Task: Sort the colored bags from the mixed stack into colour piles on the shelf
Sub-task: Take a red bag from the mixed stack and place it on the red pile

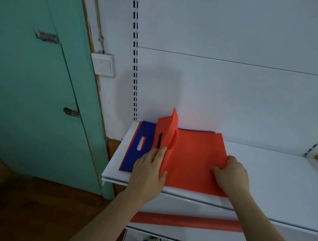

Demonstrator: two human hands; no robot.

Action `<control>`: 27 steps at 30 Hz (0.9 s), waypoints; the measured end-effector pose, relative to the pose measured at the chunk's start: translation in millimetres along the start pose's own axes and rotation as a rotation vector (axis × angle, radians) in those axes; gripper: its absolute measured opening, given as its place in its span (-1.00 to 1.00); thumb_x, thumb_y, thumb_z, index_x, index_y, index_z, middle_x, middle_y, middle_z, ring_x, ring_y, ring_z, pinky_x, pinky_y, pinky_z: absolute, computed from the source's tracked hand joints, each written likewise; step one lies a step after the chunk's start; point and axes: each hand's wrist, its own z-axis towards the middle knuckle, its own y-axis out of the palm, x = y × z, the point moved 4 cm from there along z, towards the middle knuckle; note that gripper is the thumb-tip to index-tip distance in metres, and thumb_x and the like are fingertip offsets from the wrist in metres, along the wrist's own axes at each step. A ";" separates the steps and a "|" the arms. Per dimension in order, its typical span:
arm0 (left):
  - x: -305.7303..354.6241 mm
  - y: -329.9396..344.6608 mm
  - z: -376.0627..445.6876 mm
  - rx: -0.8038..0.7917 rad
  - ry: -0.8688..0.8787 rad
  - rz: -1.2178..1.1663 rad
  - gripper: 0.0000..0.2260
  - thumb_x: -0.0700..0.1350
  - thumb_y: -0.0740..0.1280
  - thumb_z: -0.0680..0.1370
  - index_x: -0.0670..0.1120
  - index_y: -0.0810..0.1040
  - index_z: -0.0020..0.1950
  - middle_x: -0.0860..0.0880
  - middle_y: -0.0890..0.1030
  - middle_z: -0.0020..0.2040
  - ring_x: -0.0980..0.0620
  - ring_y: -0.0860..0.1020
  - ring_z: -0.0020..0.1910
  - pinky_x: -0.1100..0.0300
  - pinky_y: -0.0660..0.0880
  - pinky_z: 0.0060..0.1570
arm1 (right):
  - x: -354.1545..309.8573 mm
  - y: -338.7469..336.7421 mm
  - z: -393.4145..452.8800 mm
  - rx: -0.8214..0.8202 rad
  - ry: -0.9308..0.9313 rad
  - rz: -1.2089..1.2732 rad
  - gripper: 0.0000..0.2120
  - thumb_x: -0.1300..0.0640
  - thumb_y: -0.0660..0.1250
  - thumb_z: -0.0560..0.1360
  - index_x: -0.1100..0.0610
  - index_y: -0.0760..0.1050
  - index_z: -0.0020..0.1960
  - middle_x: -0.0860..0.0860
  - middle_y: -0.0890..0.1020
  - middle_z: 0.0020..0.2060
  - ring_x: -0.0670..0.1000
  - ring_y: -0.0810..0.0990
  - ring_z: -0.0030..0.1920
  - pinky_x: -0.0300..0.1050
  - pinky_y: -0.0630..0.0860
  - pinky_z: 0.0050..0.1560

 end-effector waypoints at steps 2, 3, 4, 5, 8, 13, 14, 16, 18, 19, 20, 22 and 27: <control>2.1 -2.1 0.8 -0.045 -0.013 -0.045 -0.25 0.37 0.26 0.59 0.15 0.03 0.66 0.09 0.23 0.59 0.02 0.38 0.48 -0.13 0.36 0.51 | 5.1 -3.0 2.4 0.028 0.021 0.051 -0.48 0.16 0.40 0.49 0.23 0.44 0.42 0.23 0.66 0.14 0.30 0.61 0.19 0.12 0.54 0.19; 3.6 -3.6 1.4 -0.062 -0.024 -0.097 -0.23 0.46 0.20 0.56 0.15 0.07 0.66 0.11 0.23 0.58 0.03 0.41 0.46 -0.13 0.41 0.48 | 7.2 -3.9 3.8 0.030 0.020 0.056 -0.57 0.17 0.38 0.48 0.22 0.52 0.34 0.21 0.68 0.09 0.29 0.62 0.14 0.10 0.56 0.16; 5.0 -5.6 2.8 -0.066 -0.037 -0.163 -0.23 0.51 0.14 0.55 0.14 0.12 0.65 0.12 0.24 0.57 0.04 0.43 0.44 -0.11 0.45 0.44 | 8.8 -4.3 5.3 0.017 0.016 0.056 -0.72 0.17 0.37 0.48 0.19 0.60 0.17 0.18 0.70 -0.01 0.28 0.64 0.04 0.08 0.59 0.11; 5.4 -7.4 4.6 -0.056 -0.054 -0.219 -0.24 0.52 0.11 0.56 0.12 0.18 0.63 0.13 0.25 0.56 0.05 0.45 0.42 -0.05 0.48 0.41 | 10.0 -5.1 6.5 -0.006 0.015 0.052 -0.86 0.16 0.36 0.47 0.16 0.63 0.00 0.15 0.70 -0.12 0.26 0.64 -0.05 0.08 0.61 0.05; 1.8 -12.1 11.5 0.030 -0.103 -0.174 -0.41 0.35 0.17 0.65 0.04 0.34 0.56 0.08 0.29 0.55 0.05 0.45 0.41 0.13 0.50 0.31 | 9.4 -12.7 9.7 0.040 -0.033 0.069 -0.91 0.16 0.31 0.49 0.09 0.61 -0.09 0.10 0.67 -0.22 0.24 0.62 -0.12 0.06 0.61 -0.03; -12.0 -12.7 18.1 0.073 -0.142 -0.047 -0.47 0.02 0.37 0.64 -0.01 0.31 0.57 -0.06 0.32 0.58 -0.04 0.46 0.42 0.02 0.51 0.35 | 18.1 -27.2 13.0 0.236 -0.128 0.228 -0.92 0.19 0.31 0.58 0.07 0.50 -0.08 0.03 0.61 -0.28 0.20 0.54 -0.22 0.01 0.40 -0.16; -13.7 -12.5 20.2 0.076 -0.149 -0.049 -0.44 0.02 0.37 0.63 -0.01 0.28 0.59 -0.08 0.30 0.60 -0.06 0.44 0.44 -0.01 0.51 0.36 | 20.8 -29.3 11.9 0.254 -0.147 0.263 -0.91 0.18 0.33 0.59 0.05 0.49 -0.08 -0.04 0.60 -0.29 0.14 0.53 -0.24 -0.01 0.38 -0.17; -14.9 -13.2 25.4 0.090 -0.173 -0.082 -0.36 0.05 0.37 0.63 -0.01 0.18 0.64 -0.09 0.26 0.63 -0.08 0.40 0.50 -0.07 0.48 0.40 | 24.6 -35.5 7.9 0.297 -0.188 0.344 -0.89 0.14 0.35 0.61 -0.05 0.50 -0.04 -0.16 0.60 -0.27 0.01 0.55 -0.24 -0.06 0.38 -0.19; -15.9 -17.0 34.3 0.141 -0.232 -0.255 -0.29 0.07 0.38 0.63 0.00 0.10 0.68 -0.05 0.30 0.61 -0.05 0.38 0.53 -0.05 0.42 0.47 | 27.2 -42.0 3.4 0.315 -0.211 0.458 -0.87 0.07 0.36 0.61 -0.17 0.50 0.00 -0.19 0.65 -0.22 -0.13 0.59 -0.19 -0.12 0.42 -0.21; -17.3 -19.4 40.0 0.159 -0.281 -0.400 -0.27 0.07 0.40 0.63 0.02 0.08 0.69 -0.03 0.33 0.60 -0.02 0.38 0.53 -0.02 0.39 0.48 | 28.4 -45.1 0.8 0.317 -0.216 0.516 -0.86 0.05 0.37 0.61 -0.21 0.50 0.04 -0.24 0.66 -0.16 -0.17 0.61 -0.15 -0.13 0.45 -0.19; -17.4 -22.7 46.7 0.160 -0.333 -0.572 -0.26 0.05 0.41 0.63 0.06 0.09 0.70 -0.01 0.36 0.59 0.00 0.39 0.53 -0.03 0.38 0.49 | 29.3 -48.1 -2.1 0.320 -0.220 0.561 -0.84 0.04 0.38 0.61 -0.23 0.50 0.08 -0.31 0.65 -0.10 -0.23 0.61 -0.11 -0.13 0.48 -0.17; -14.6 -30.6 58.9 0.166 -0.406 -0.916 -0.38 -0.02 0.42 0.63 0.11 0.24 0.64 -0.01 0.49 0.51 0.01 0.51 0.42 -0.09 0.46 0.43 | 30.7 -53.3 -7.6 0.333 -0.228 0.608 -0.77 0.05 0.40 0.60 -0.21 0.49 0.19 -0.37 0.63 -0.05 -0.27 0.61 -0.07 -0.09 0.51 -0.12; 2.0 -52.2 76.4 0.346 -0.251 -0.950 -0.78 -0.19 0.32 0.67 0.10 0.61 0.21 0.08 0.73 0.07 0.10 0.67 0.09 -0.01 0.59 0.20 | 31.6 -63.1 -12.5 0.391 -0.256 0.671 -0.76 0.03 0.40 0.61 -0.23 0.47 0.20 -0.29 0.64 -0.02 -0.20 0.63 -0.06 -0.05 0.55 -0.11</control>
